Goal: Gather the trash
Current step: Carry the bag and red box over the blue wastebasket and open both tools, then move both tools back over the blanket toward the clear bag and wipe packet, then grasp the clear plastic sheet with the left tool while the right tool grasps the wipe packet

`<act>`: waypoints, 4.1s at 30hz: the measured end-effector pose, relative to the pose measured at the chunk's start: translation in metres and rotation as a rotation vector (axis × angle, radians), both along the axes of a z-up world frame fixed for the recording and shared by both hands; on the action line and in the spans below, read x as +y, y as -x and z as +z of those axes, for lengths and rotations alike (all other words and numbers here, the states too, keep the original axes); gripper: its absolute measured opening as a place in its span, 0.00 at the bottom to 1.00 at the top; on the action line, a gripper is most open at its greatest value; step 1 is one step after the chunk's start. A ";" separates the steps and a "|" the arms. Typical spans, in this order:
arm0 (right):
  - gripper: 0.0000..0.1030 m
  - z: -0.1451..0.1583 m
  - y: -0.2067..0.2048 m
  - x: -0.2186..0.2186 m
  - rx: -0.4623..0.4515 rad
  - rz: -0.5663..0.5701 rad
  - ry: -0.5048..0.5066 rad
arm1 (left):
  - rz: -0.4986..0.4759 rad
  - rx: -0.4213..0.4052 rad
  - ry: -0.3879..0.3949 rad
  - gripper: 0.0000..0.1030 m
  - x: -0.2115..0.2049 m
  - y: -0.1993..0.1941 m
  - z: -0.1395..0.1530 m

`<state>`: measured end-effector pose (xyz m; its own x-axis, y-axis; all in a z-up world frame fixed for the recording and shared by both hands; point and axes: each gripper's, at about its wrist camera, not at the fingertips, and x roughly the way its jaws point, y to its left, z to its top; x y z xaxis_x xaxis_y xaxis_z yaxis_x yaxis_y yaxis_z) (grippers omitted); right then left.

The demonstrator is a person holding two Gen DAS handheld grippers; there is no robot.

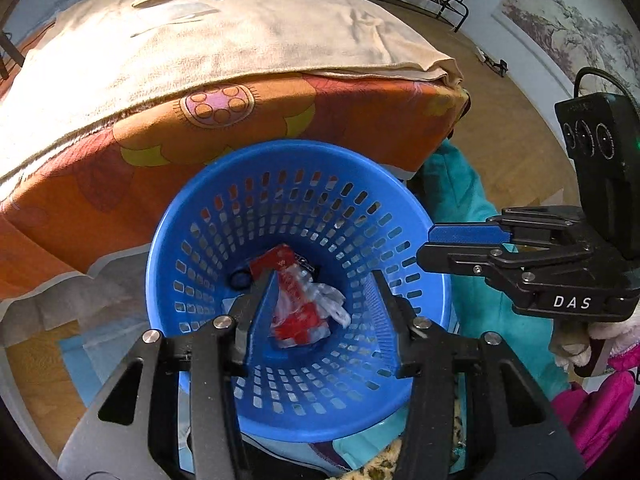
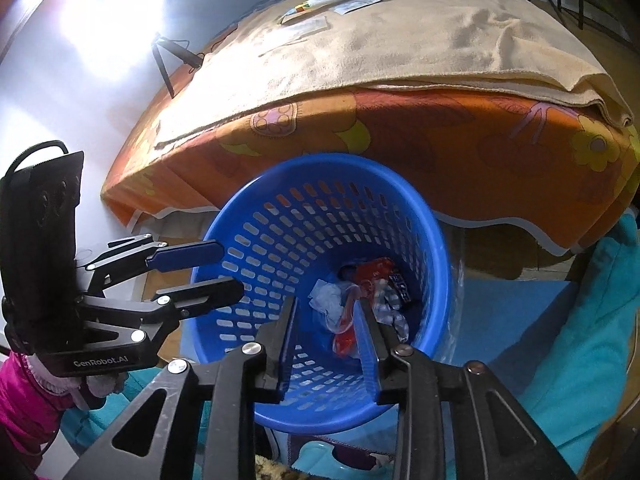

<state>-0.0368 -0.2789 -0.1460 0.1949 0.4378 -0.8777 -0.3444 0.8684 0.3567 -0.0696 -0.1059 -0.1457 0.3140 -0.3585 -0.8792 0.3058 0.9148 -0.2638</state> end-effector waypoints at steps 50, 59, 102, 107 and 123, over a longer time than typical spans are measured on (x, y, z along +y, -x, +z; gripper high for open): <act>0.87 0.057 -0.273 0.040 -0.170 -0.153 -0.085 | 0.505 -0.070 0.208 0.53 0.127 -0.252 0.029; 0.87 0.033 -0.326 0.061 -0.128 -0.182 -0.075 | 0.519 -0.040 0.219 0.53 0.132 -0.279 0.011; 0.67 0.010 -0.359 0.137 -0.166 0.062 0.257 | 0.591 -0.009 0.379 0.54 0.145 -0.292 0.001; 0.66 0.009 -0.352 0.137 -0.178 0.058 0.246 | 0.573 -0.013 0.383 0.46 0.135 -0.298 0.002; 0.54 0.013 -0.343 0.130 -0.197 0.045 0.198 | 0.545 -0.060 0.413 0.07 0.113 -0.318 0.015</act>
<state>0.3061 -0.1488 -0.1326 0.3539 0.2741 -0.8942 -0.4304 0.8966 0.1045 0.2481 0.0071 -0.1304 0.5885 -0.4379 -0.6796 -0.1446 0.7700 -0.6214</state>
